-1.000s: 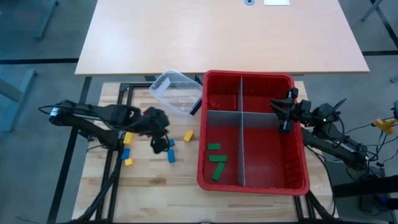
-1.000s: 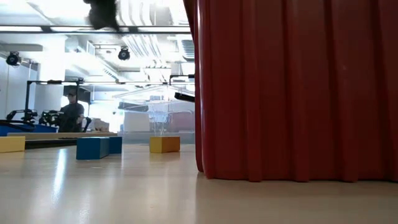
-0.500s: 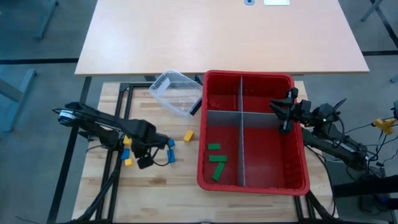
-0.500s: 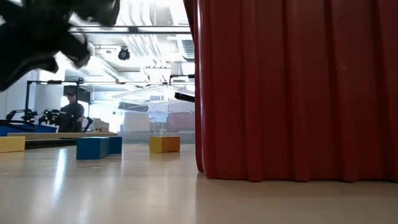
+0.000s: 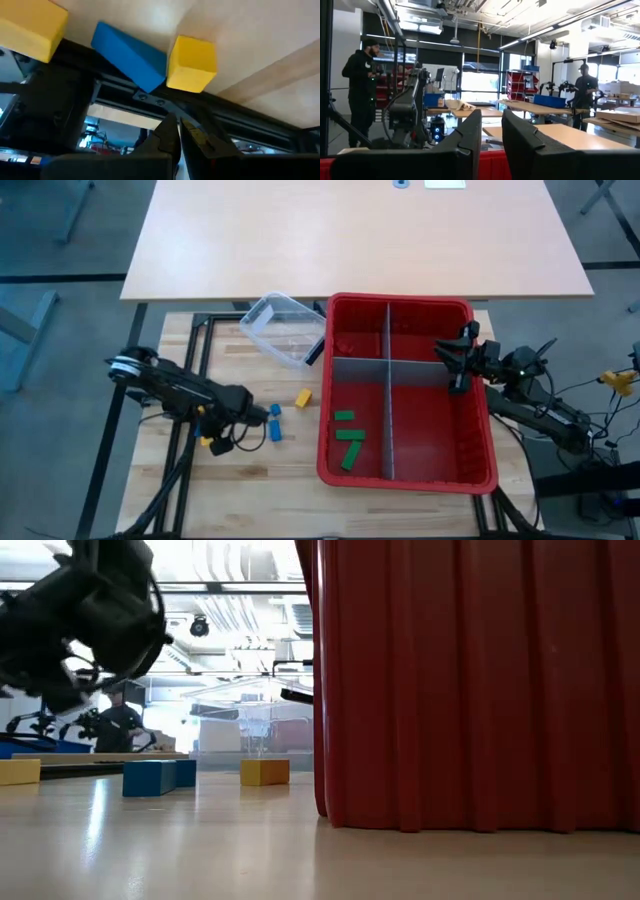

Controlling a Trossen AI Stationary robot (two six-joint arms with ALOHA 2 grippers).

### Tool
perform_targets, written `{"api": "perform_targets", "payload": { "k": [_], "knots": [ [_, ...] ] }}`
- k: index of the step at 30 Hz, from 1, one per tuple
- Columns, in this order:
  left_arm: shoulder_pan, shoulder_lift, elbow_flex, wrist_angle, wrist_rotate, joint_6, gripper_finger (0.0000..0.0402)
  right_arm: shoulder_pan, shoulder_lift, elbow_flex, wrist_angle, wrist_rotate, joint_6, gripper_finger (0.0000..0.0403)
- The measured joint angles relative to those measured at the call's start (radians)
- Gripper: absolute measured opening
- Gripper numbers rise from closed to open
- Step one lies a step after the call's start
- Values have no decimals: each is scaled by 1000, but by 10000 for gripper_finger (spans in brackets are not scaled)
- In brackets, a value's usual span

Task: Sort blocks
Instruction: Put the bottom left blue block into the top right of the red bin

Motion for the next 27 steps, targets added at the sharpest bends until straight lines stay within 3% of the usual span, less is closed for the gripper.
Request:
{"api": "perform_targets", "payload": {
  "k": [13, 22, 27],
  "knots": [
    [7, 118, -28, 54, 35, 30, 0, 0, 0, 0, 0, 0, 0, 69],
    [27, 202, -45, 117, 69, -135, 0, 0, 0, 0, 0, 0, 0, 62],
    [32, 200, -46, 130, 29, -288, 0, 0, 0, 0, 0, -1, 0, 53]
  ]
}}
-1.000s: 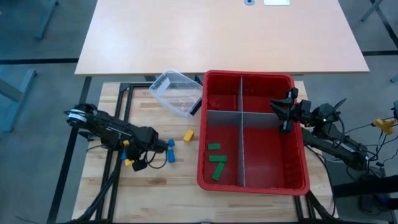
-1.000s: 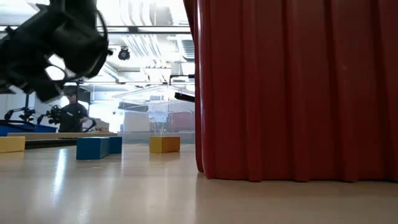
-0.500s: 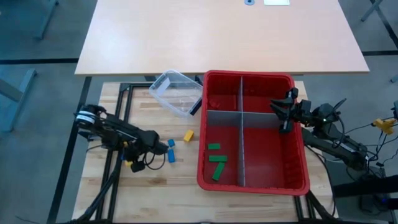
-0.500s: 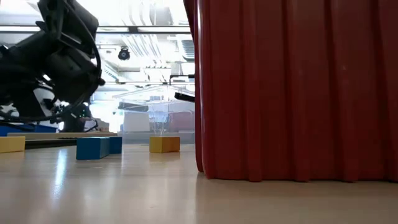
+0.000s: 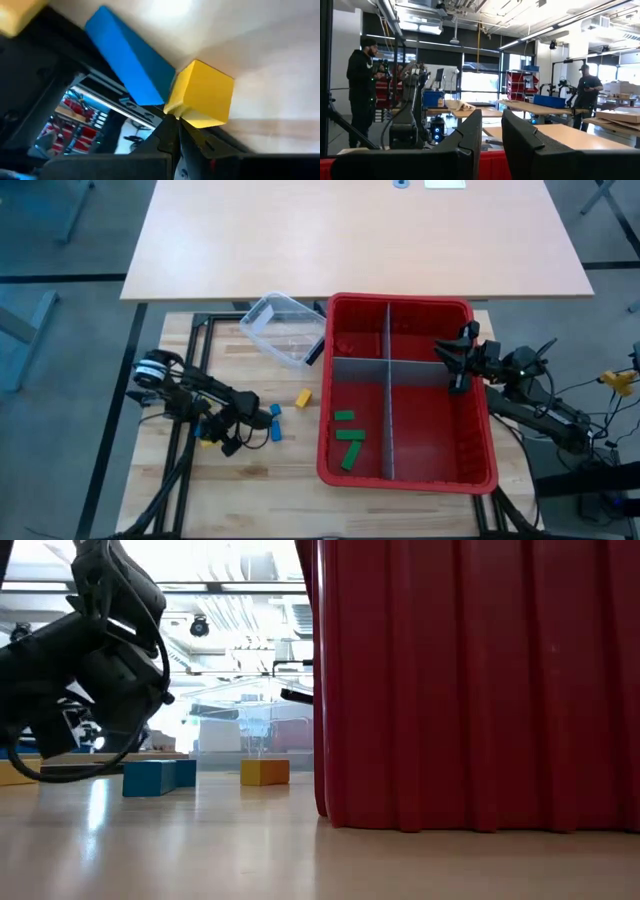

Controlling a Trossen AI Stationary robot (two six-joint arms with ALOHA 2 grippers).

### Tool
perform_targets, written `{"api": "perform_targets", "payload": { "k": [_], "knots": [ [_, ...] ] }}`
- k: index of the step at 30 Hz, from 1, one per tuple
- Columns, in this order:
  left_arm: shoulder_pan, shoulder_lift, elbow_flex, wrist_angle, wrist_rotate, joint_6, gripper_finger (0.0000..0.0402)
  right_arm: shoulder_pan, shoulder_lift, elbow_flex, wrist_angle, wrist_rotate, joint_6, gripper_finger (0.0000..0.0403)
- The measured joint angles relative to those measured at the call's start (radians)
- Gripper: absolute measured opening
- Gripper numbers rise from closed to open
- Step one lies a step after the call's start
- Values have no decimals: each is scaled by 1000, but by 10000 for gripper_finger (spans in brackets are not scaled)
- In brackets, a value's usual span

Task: Sort blocks
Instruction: Put the bottom left blue block into the top right of the red bin

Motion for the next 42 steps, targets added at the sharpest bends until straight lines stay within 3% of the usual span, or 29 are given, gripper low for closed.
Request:
{"api": "perform_targets", "payload": {
  "k": [7, 15, 21, 24, 36, 42],
  "knots": [
    [0, -55, 0, 17, -42, -84, 0, 0, 0, 0, 0, -1, -5, 58],
    [0, -81, 90, 83, -65, -50, 0, 0, 0, 0, 0, -1, -10, 72],
    [-1, -83, 248, 151, -288, 16, 0, 0, 0, 0, 0, 0, -10, 68],
    [1, -80, 290, 71, -373, -2, 0, 0, 0, 0, 0, -1, -9, 61],
    [3, -74, 127, -48, -356, -151, 0, 0, 0, 0, 0, -1, -9, 62],
    [3, -74, 26, -49, -268, -188, 0, 0, 0, 0, 0, -1, -10, 73]
  ]
}}
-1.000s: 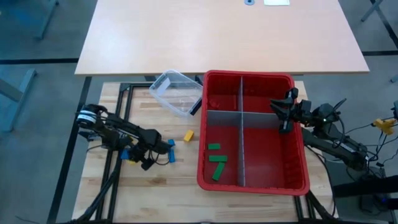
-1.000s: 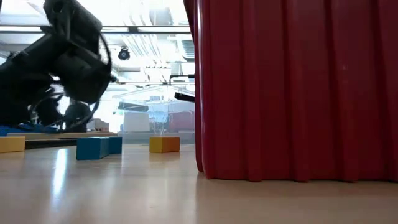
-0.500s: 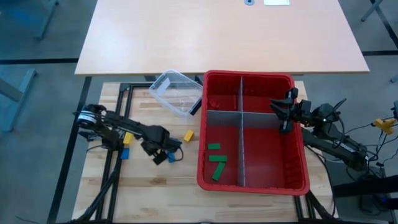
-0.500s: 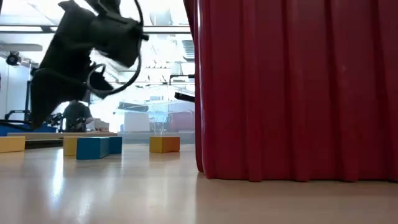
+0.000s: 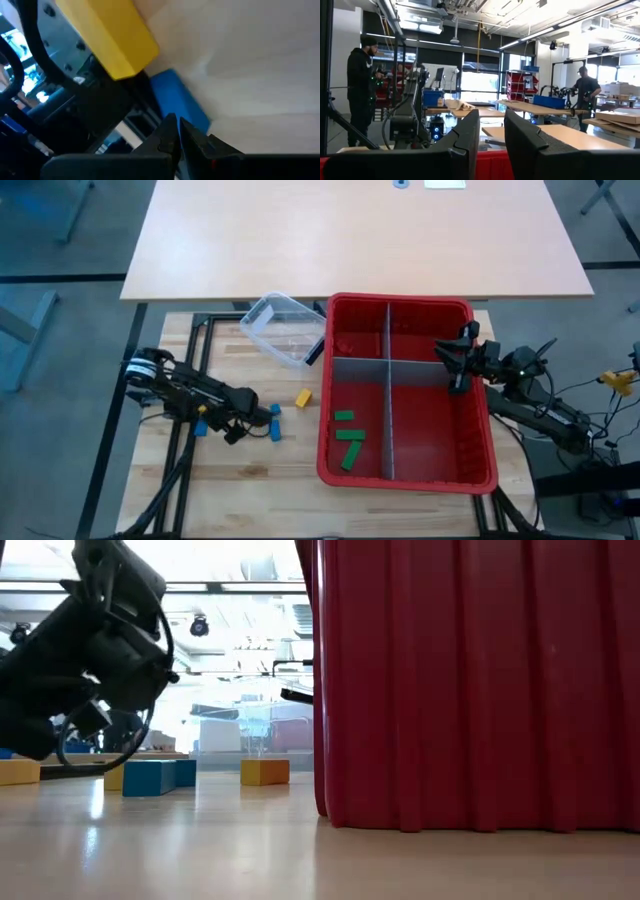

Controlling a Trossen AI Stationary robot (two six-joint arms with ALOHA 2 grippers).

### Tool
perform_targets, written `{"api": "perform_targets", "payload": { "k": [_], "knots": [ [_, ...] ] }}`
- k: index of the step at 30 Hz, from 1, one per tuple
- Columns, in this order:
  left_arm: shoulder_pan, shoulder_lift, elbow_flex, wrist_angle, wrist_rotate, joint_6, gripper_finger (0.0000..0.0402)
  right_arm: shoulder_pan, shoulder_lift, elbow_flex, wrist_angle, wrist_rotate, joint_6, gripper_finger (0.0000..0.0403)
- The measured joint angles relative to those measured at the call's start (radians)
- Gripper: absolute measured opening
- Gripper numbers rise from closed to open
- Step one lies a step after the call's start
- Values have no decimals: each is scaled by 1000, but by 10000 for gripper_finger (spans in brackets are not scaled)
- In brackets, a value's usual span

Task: Sort blocks
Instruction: Put the bottom left blue block into the top right of the red bin

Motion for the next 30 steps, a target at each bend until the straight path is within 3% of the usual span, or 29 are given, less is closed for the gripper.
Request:
{"api": "perform_targets", "payload": {
  "k": [9, 20, 24, 30],
  "knots": [
    [-1, 0, 4, -37, 96, -20, 0, 0, 0, 0, 0, 0, 0, 66],
    [-1, 1, 6, 9, 101, -2, 0, 0, 0, 0, 0, 0, 0, 53],
    [-4, 1, 7, 25, 91, 80, 0, 0, 0, 0, 1, 0, -1, 60],
    [15, 1, 7, -108, 0, 49, 0, 0, 0, 0, 1, 0, -2, 71]
  ]
}}
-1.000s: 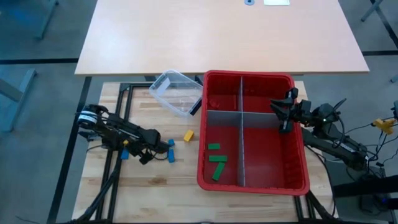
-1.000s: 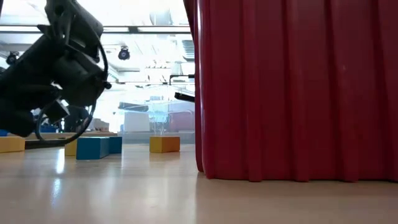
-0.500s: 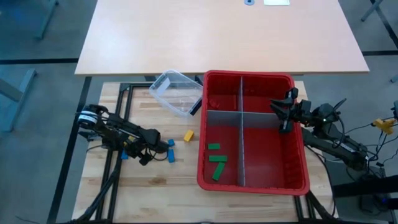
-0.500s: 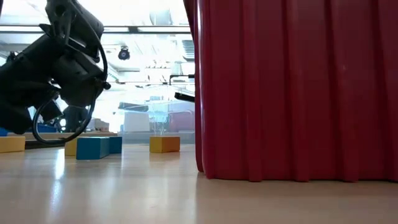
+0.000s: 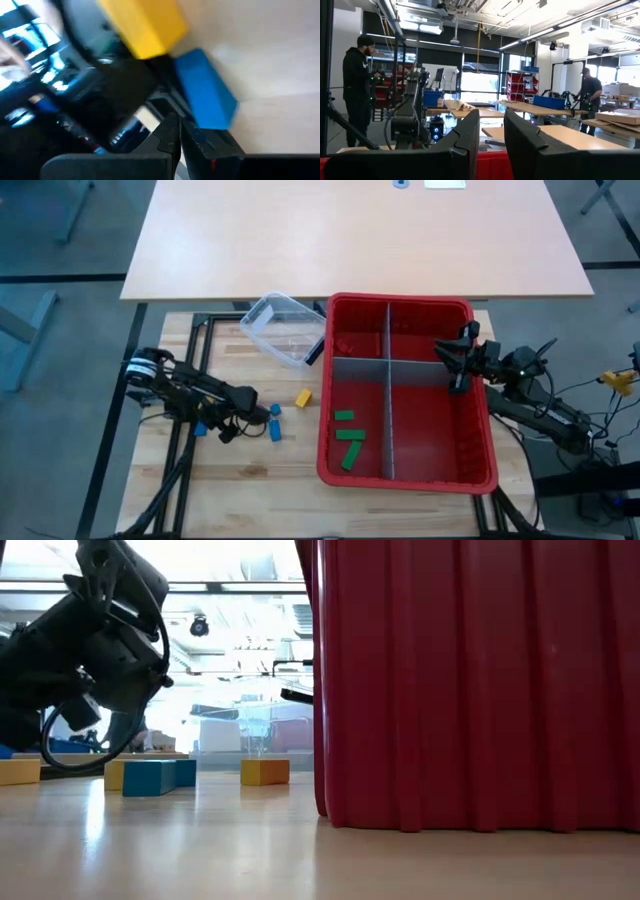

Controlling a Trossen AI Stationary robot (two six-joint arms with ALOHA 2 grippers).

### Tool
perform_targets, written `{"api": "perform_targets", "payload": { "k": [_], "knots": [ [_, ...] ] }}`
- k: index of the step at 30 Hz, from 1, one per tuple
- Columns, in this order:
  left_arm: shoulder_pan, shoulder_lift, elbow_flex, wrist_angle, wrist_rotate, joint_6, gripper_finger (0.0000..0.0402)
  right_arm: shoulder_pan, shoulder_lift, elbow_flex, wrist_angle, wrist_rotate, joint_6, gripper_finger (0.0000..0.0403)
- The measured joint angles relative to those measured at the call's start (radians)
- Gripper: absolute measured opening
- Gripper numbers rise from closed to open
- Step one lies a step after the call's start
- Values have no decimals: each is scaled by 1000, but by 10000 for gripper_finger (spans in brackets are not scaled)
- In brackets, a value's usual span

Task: Sort blocks
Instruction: Put the bottom left blue block into the top right of the red bin

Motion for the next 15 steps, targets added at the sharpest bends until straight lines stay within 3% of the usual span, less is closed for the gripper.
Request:
{"api": "perform_targets", "payload": {
  "k": [8, 15],
  "knots": [
    [59, -10, 58, 94, -136, -6, 0, 0, 0, 0, 11, 1, -15, 66],
    [199, -11, 110, 60, -254, 23, 0, 0, 0, 0, 19, 0, -15, 53]
  ]
}}
